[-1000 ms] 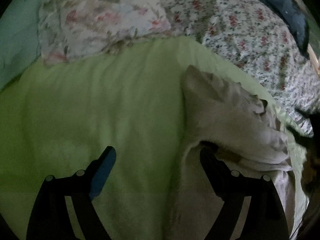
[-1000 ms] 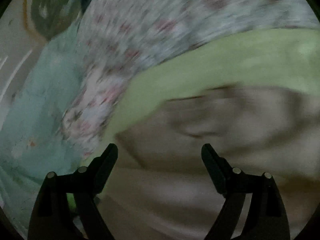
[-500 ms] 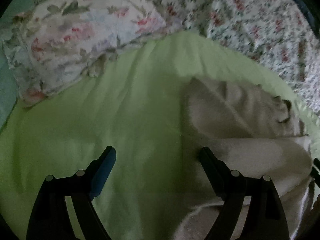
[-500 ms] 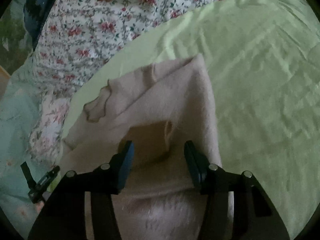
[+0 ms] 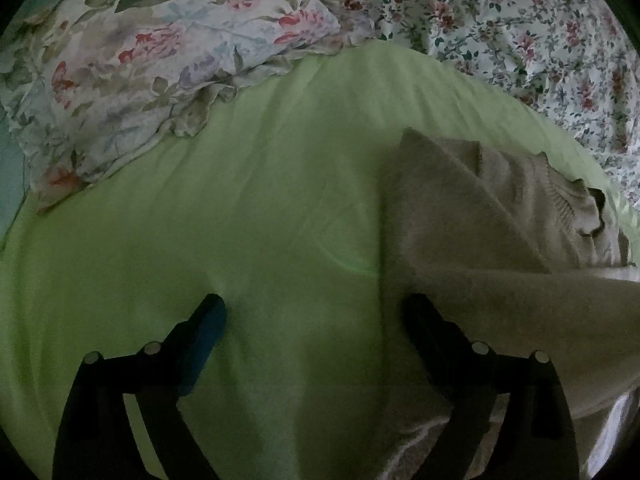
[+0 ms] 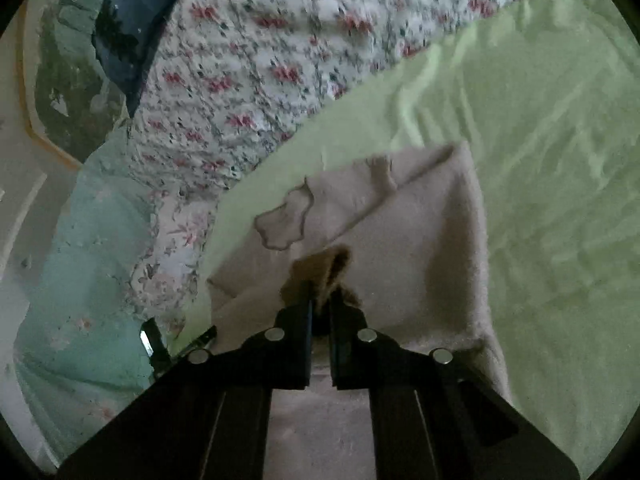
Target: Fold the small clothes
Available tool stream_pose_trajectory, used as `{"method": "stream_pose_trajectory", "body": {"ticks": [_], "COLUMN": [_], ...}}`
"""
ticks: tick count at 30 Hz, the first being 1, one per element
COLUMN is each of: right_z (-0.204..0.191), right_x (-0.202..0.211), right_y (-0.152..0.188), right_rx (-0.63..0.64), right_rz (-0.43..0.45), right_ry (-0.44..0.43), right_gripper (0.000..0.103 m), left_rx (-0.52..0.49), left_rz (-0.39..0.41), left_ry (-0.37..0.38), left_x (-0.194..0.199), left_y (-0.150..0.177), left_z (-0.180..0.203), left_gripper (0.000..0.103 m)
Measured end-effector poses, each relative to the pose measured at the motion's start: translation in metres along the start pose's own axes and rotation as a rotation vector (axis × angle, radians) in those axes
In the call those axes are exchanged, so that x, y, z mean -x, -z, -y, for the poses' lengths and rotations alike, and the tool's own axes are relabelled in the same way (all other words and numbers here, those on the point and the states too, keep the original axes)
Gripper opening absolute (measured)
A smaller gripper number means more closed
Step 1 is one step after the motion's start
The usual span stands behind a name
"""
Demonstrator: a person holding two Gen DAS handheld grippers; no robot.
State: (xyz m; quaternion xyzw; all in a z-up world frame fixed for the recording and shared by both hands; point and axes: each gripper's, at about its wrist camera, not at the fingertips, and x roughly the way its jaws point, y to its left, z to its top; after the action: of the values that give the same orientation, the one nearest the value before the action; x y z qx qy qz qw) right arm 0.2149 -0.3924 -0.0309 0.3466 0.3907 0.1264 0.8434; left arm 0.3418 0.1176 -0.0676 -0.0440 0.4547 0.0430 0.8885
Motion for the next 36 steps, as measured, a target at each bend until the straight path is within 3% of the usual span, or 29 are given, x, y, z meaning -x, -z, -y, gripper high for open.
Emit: {"method": "stream_pose_trajectory", "body": {"ticks": [5, 7, 9, 10, 11, 15, 16, 17, 19, 24, 27, 31, 36], "right_z": [0.015, 0.023, 0.027, 0.026, 0.027, 0.023, 0.022, 0.020, 0.015, -0.015, -0.013, 0.014, 0.008], "right_x": [-0.032, -0.040, -0.044, -0.047, -0.050, -0.065, -0.068, -0.069, -0.066, -0.024, -0.028, -0.050, -0.037], "right_y": [0.001, 0.006, 0.013, 0.016, 0.019, 0.026, 0.028, 0.028, 0.026, 0.019, 0.021, 0.033, 0.042], "right_rx": [-0.010, -0.023, -0.014, 0.007, 0.029, 0.070, 0.078, 0.089, 0.106, 0.197, 0.237, 0.195, 0.210], "right_rz": [-0.075, -0.076, -0.070, -0.071, -0.074, -0.101, -0.116, -0.120, -0.103, 0.055, 0.021, -0.075, -0.022], "right_ry": [0.255, 0.247, 0.226, 0.245, 0.266, 0.297, 0.282, 0.271, 0.267, 0.212, 0.278, 0.344, 0.364], "right_gripper": [0.011, 0.014, 0.031, 0.047, 0.053, 0.052, 0.043, 0.021, 0.009, 0.008, 0.008, 0.008, 0.008], "left_rx": [-0.014, -0.009, -0.012, -0.021, -0.033, -0.092, -0.104, -0.125, -0.178, -0.273, -0.278, -0.242, -0.227], "left_rz": [0.013, 0.010, 0.003, 0.001, 0.003, 0.040, 0.044, 0.043, 0.052, 0.048, 0.045, 0.071, 0.091], "left_ry": [-0.018, -0.011, -0.012, -0.014, -0.013, 0.001, 0.011, 0.021, -0.008, -0.125, -0.183, -0.234, -0.288], "left_x": [0.001, 0.000, 0.000, 0.001, 0.002, 0.009, 0.010, 0.009, 0.006, -0.013, -0.028, -0.031, -0.036], "left_y": [0.002, 0.002, 0.001, -0.001, -0.003, -0.018, -0.022, -0.027, -0.036, -0.053, -0.055, -0.062, -0.071], "left_z": [0.001, -0.001, -0.001, 0.000, 0.002, 0.015, 0.019, 0.024, 0.038, 0.060, 0.059, 0.056, 0.058], "left_gripper": [0.094, 0.095, 0.096, 0.096, 0.095, 0.095, 0.095, 0.095, 0.095, 0.095, 0.094, 0.094, 0.094]}}
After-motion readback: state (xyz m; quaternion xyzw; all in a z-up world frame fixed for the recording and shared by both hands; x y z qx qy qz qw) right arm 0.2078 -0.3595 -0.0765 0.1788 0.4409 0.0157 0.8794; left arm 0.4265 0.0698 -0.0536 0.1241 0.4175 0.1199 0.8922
